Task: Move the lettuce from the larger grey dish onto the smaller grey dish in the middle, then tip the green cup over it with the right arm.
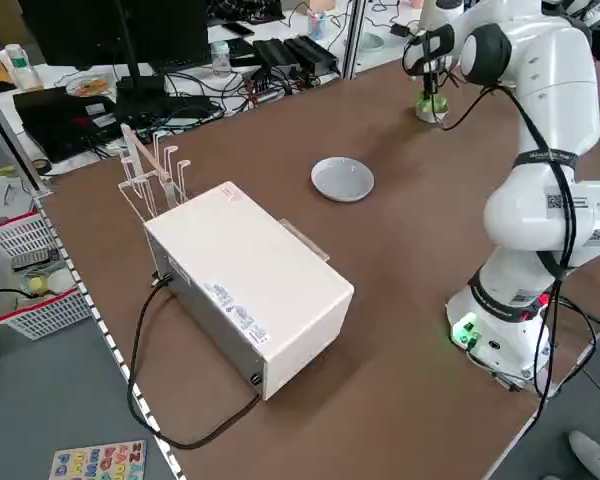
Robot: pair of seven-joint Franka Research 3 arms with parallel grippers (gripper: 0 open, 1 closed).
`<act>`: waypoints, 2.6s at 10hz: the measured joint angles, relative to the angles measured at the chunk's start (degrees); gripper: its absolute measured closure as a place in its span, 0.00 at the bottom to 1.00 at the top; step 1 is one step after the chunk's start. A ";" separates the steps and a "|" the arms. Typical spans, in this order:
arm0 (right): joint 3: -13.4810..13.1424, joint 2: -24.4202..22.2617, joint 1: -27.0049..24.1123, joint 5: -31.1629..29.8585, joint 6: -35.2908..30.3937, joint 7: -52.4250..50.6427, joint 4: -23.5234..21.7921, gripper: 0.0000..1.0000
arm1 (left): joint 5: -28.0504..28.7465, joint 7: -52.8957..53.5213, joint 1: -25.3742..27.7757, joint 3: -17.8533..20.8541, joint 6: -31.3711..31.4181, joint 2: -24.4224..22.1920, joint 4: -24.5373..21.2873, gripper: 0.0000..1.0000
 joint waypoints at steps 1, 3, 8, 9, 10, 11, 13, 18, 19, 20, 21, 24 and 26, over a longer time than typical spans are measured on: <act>0.00 0.00 0.00 -0.62 0.00 -0.22 -0.07 0.00 | 0.00 0.00 0.02 0.06 0.05 0.00 0.19 0.51; 0.00 0.01 -0.01 -1.38 -0.07 -0.69 -0.69 0.00 | 0.00 0.03 0.02 0.15 0.02 -0.10 0.81 0.22; 0.19 0.03 0.00 -1.41 -0.15 -0.85 -1.56 0.00 | 2.05 0.43 2.43 0.67 -14.27 -9.84 2.71 0.00; 0.39 0.04 0.01 -1.39 0.07 -0.85 -1.72 0.00 | 2.84 1.59 4.14 0.73 -18.82 -12.71 2.68 0.00; 0.60 0.05 0.03 -1.38 0.41 -0.85 -1.88 0.00 | 2.91 3.29 6.18 0.74 -23.70 -15.22 2.65 0.00; 0.76 0.07 0.04 -1.37 0.60 -0.85 -1.95 0.00 | 2.93 4.88 8.41 0.76 -29.19 -17.85 2.67 0.00; 1.27 0.35 0.05 -1.30 1.24 -0.85 -2.08 0.00 | 2.98 12.12 13.57 0.65 -41.34 -23.84 2.64 0.00; 2.71 1.10 0.15 -0.40 1.51 -0.85 -2.42 0.00 | 3.12 37.60 25.04 0.64 -56.74 -36.01 -2.61 0.00; 2.78 1.33 0.16 -0.33 1.88 -0.85 -2.44 0.00 | 3.12 43.81 27.17 0.62 -58.07 -38.35 -4.43 0.00; 2.85 1.66 0.17 -0.31 2.46 -0.85 -2.44 0.00 | 3.12 50.17 28.99 0.61 -59.32 -40.87 -6.59 0.00; 2.95 1.98 0.19 -0.29 2.72 -0.85 -2.44 0.00 | 3.12 56.52 30.50 0.60 -60.21 -43.44 -8.90 0.00; 3.70 2.46 0.33 -0.26 2.74 -0.85 -2.47 0.00 | 3.24 77.11 36.12 0.85 -62.16 -49.04 -12.41 0.00; 3.96 2.50 0.38 -0.26 2.74 -0.85 -2.47 0.04 | 7.31 83.00 36.49 0.65 -62.39 -49.50 -12.70 0.00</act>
